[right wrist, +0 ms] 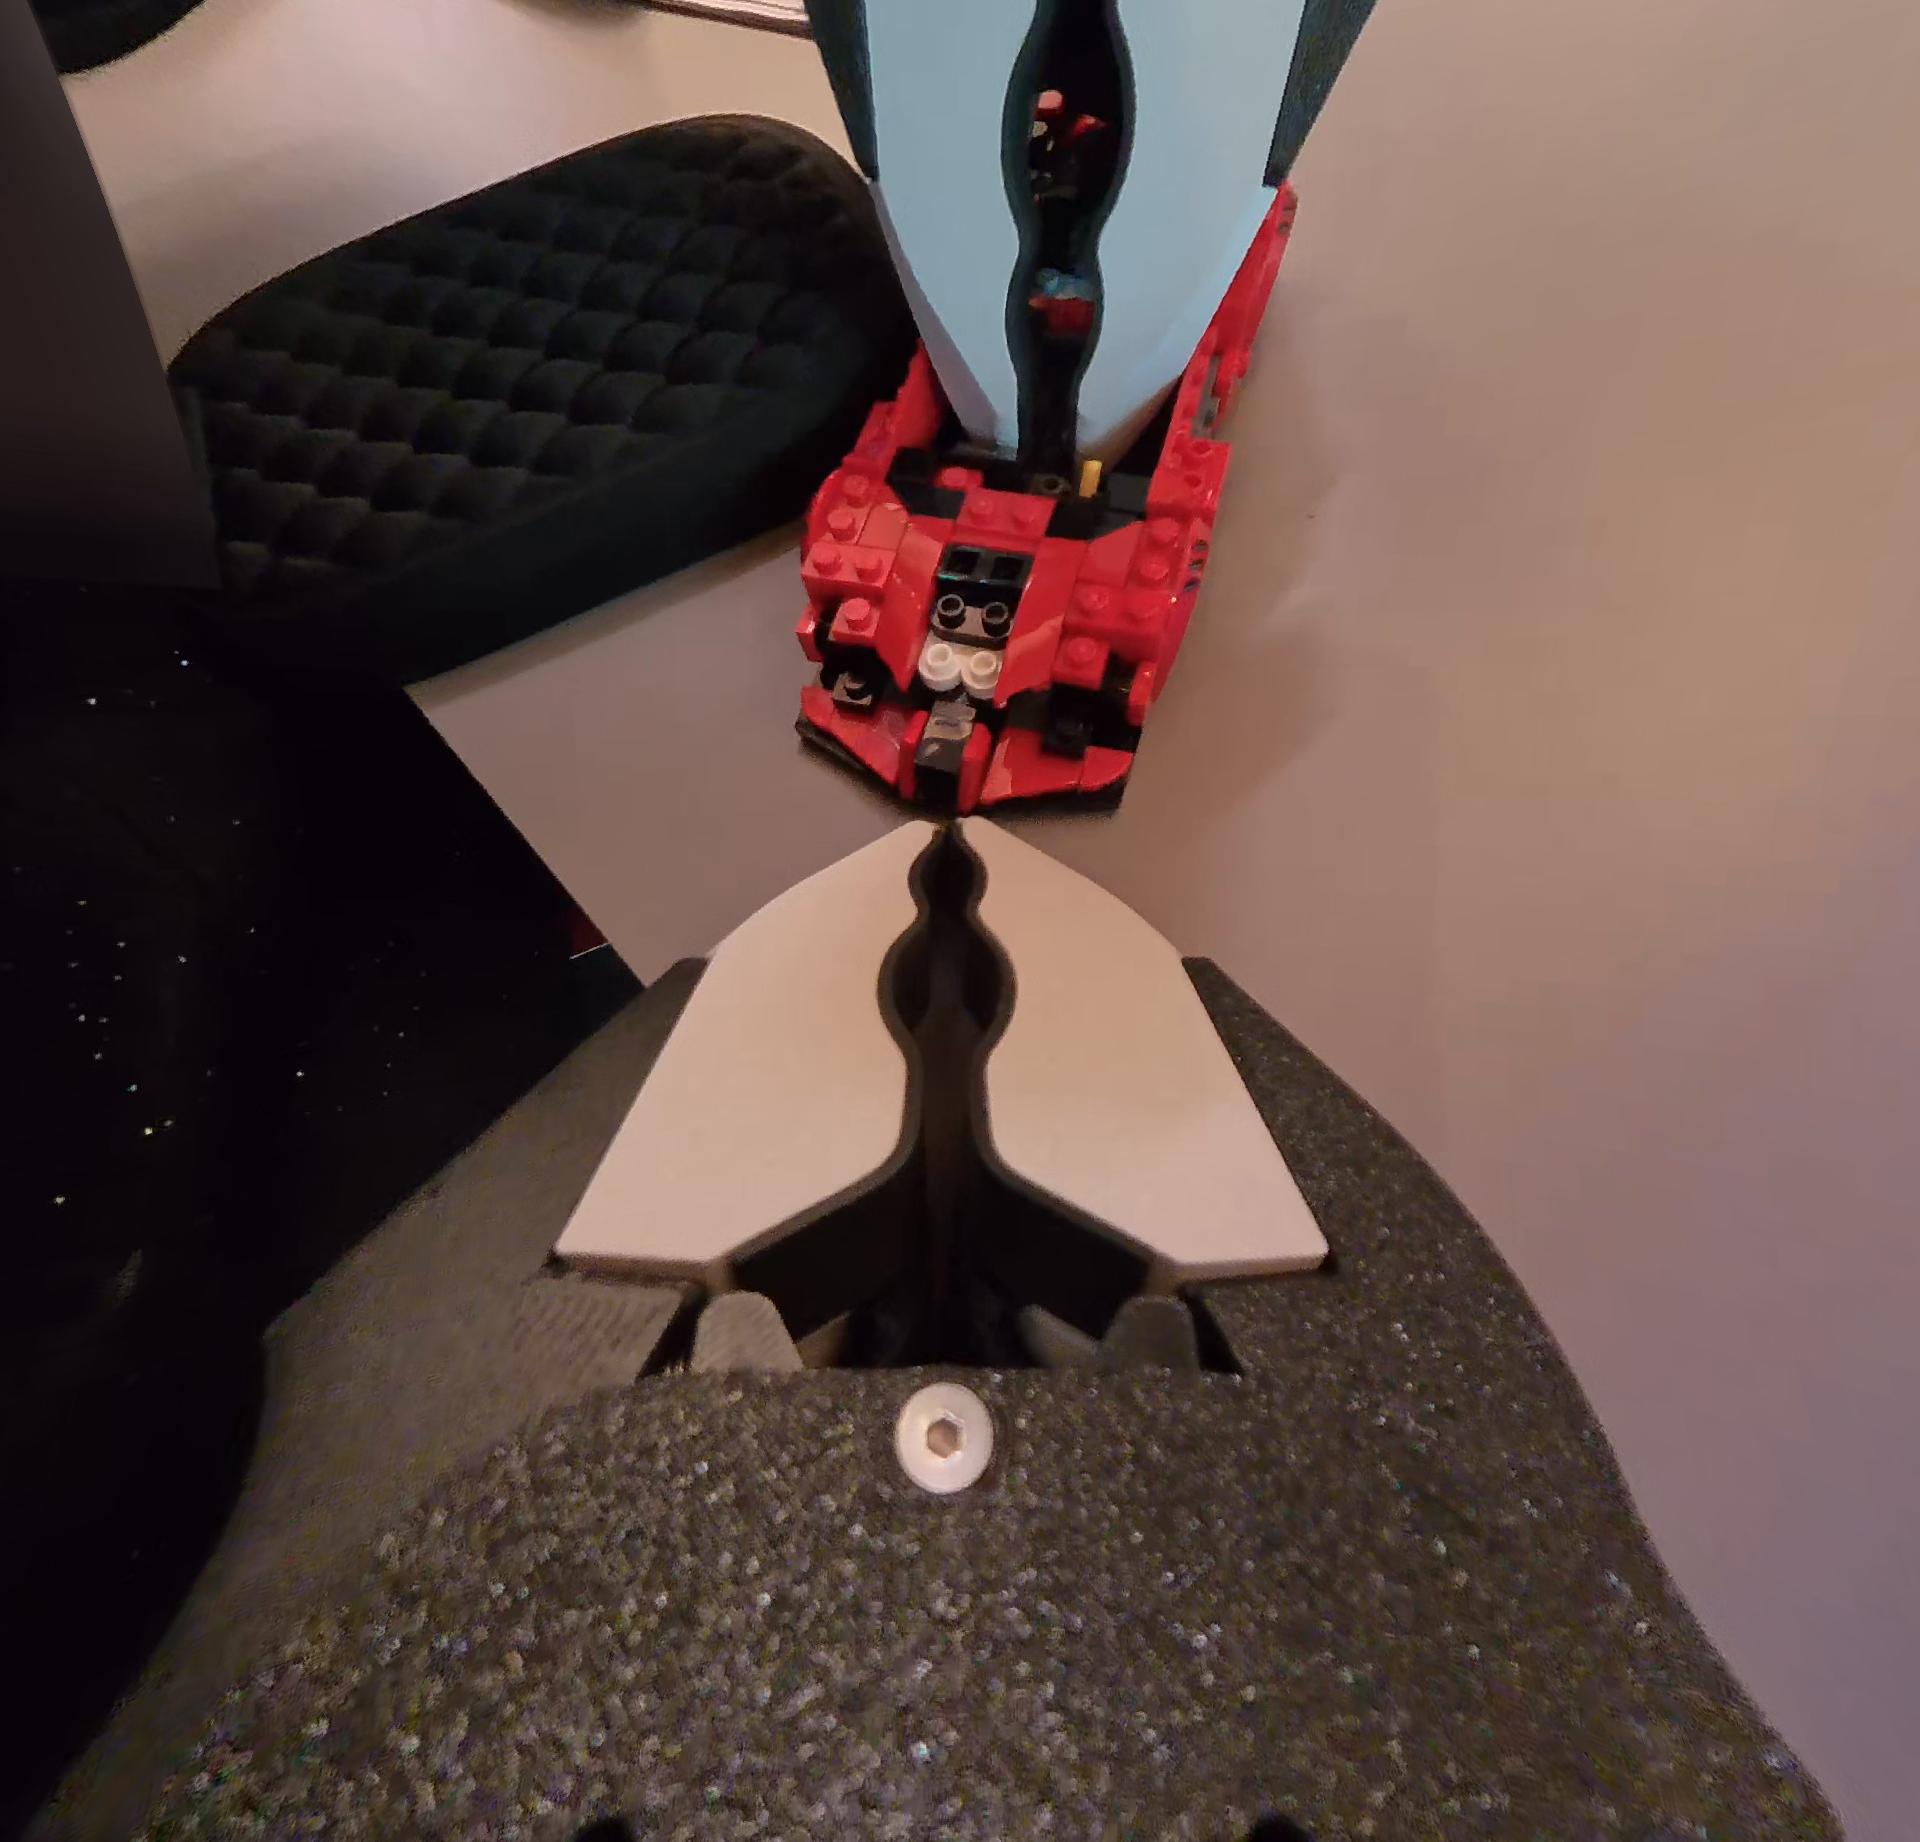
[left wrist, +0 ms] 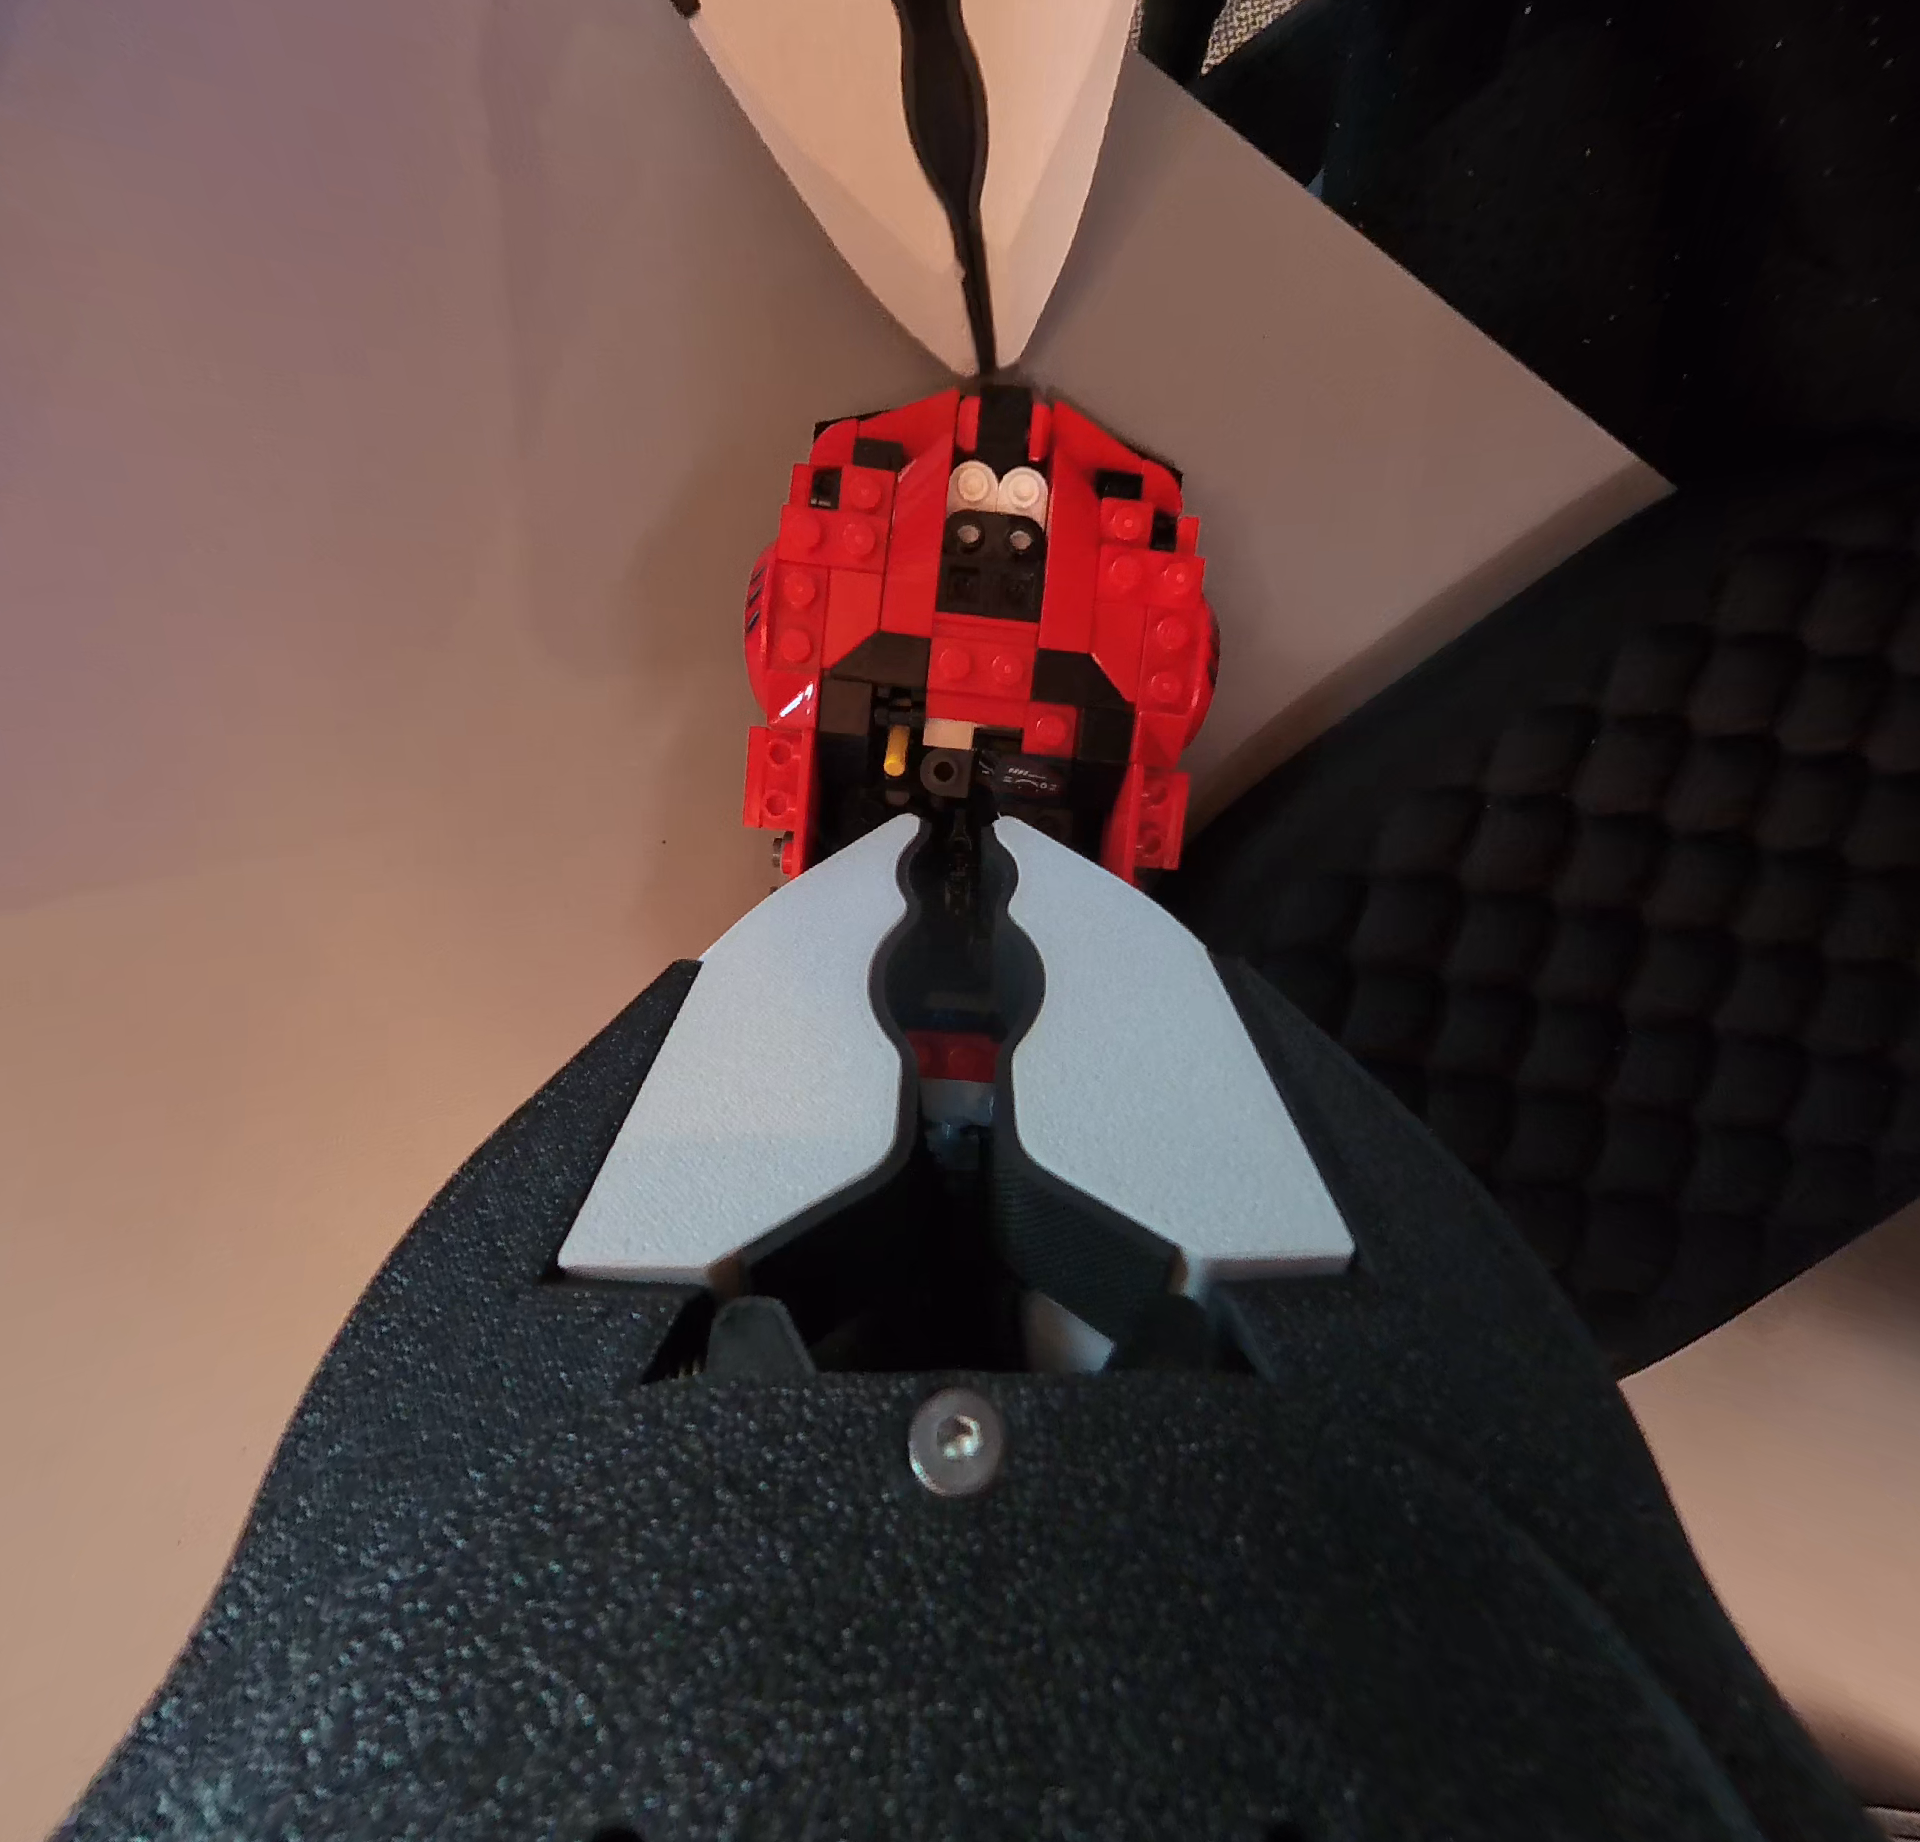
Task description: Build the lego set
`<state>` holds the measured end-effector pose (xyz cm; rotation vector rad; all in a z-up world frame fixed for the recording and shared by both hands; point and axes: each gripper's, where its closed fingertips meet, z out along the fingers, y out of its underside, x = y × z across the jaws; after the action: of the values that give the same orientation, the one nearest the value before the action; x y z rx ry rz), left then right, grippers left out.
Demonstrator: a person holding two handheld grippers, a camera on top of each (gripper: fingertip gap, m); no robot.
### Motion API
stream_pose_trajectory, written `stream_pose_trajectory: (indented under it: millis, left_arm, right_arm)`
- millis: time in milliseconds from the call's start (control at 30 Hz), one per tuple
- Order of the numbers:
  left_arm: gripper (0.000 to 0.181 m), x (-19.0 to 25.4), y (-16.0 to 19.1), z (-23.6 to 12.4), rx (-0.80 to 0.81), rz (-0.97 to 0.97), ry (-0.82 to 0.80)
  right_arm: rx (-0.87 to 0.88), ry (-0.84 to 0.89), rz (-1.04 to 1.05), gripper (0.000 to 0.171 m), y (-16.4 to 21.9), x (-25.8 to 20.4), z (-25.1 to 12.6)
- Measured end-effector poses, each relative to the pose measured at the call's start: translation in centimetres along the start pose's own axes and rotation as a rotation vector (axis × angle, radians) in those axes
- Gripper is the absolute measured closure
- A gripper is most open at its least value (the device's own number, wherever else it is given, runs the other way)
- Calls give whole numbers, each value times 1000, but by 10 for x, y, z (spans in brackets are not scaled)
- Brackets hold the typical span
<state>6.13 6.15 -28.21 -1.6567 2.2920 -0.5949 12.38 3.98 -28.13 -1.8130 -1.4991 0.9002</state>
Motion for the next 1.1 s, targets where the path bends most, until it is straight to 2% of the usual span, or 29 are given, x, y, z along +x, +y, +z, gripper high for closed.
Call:
stream_pose_trajectory:
  millis: [33, 267, 1100]
  left_arm:
    - [174, 0, 0, 0, 1, 0, -1]
    - [173, 0, 0, -1, 2, -1, -6]
    - [174, -1, 2, -2, -19, -26, -22]
  right_arm:
    - [10, -1, -17, 171, -1, 0, -1]
    - [42, 47, -138, 171, -11, -3, -2]
    - [14, 66, -110, 171, -8, 0, 2]
